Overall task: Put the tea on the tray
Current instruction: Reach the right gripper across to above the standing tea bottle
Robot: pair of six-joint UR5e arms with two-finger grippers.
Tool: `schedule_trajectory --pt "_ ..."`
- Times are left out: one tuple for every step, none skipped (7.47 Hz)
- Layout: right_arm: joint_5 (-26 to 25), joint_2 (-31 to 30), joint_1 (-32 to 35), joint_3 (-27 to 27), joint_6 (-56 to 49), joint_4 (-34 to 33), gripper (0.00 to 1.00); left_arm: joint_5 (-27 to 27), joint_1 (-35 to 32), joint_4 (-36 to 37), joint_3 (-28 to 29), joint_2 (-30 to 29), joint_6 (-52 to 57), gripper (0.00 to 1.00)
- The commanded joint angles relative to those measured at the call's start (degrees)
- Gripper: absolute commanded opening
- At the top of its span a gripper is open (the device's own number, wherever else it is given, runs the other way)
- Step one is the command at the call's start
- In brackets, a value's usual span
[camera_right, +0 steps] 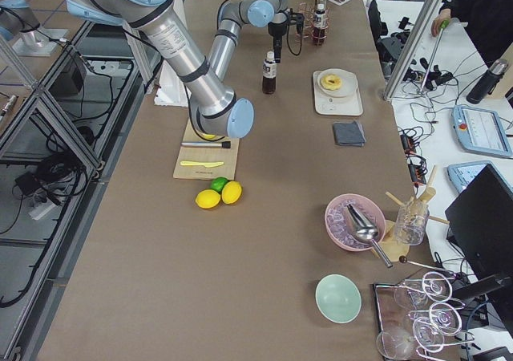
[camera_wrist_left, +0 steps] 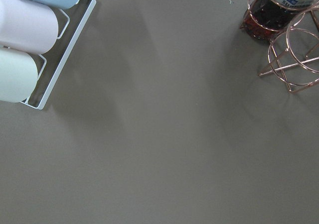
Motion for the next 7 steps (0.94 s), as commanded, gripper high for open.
schedule_trajectory --pt "-2.44 3.08 -3.71 -2.16 1.42 -2.70 1.00 0.08 -0.39 0.00 0.30 0.03 0.00 0.98" --pt "-3.58 3.78 -4.60 -3.90 1.60 -2.53 1.00 0.08 -0.48 0.00 0.30 -0.06 0.00 0.98" --pt "-5.07 5.00 -5.30 -5.31 1.69 -2.44 1.00 0.08 -0.39 0.00 0.30 -0.06 0.00 0.98" --pt "-5.08 5.36 -5.48 -5.50 1.60 -2.26 1.00 0.08 -0.48 0.09 0.30 -0.06 0.00 0.98" --pt "-5.17 5.72 -5.66 -6.20 1.60 -2.18 1.00 0.08 -0.48 0.09 0.30 -0.15 0.00 0.98" --pt "-5.43 6.76 -5.75 -8.03 1.69 -2.09 1.00 0.08 -0.48 0.09 0.30 -0.15 0.00 0.98" --pt "-6.22 7.38 -5.92 -9.44 1.69 -1.91 0.99 0.08 -0.48 0.09 0.21 -0.15 0.00 0.98"
